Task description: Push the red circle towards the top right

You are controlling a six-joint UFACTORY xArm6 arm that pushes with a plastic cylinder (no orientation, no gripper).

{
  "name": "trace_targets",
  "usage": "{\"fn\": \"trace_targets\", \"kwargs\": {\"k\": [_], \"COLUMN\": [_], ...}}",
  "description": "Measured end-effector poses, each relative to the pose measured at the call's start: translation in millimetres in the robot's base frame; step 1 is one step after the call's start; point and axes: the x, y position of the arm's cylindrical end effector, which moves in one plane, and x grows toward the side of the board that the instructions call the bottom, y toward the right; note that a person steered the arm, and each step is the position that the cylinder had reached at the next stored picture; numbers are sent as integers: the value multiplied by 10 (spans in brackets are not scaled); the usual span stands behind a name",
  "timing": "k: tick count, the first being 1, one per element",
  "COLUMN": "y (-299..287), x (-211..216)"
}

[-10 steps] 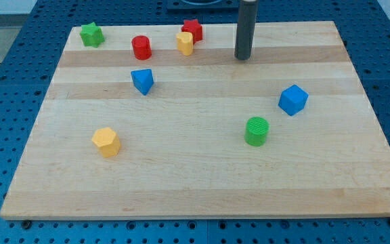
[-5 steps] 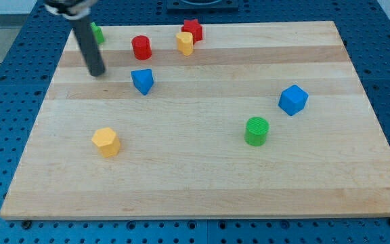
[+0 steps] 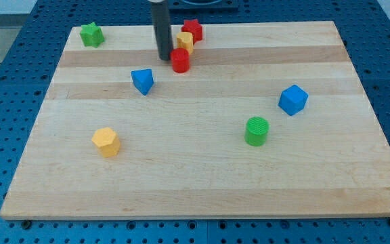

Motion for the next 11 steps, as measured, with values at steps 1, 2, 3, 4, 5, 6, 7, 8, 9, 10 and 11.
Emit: {"fn": "trace_targets", "kwargs": {"k": [1, 2, 3, 4, 5, 6, 7, 8, 9, 10, 11], "y": [258, 125, 152, 399, 729, 1307, 928, 555, 754, 1283, 1842], "x": [281, 591, 810, 484, 33, -157, -62, 38, 397, 282, -84]}}
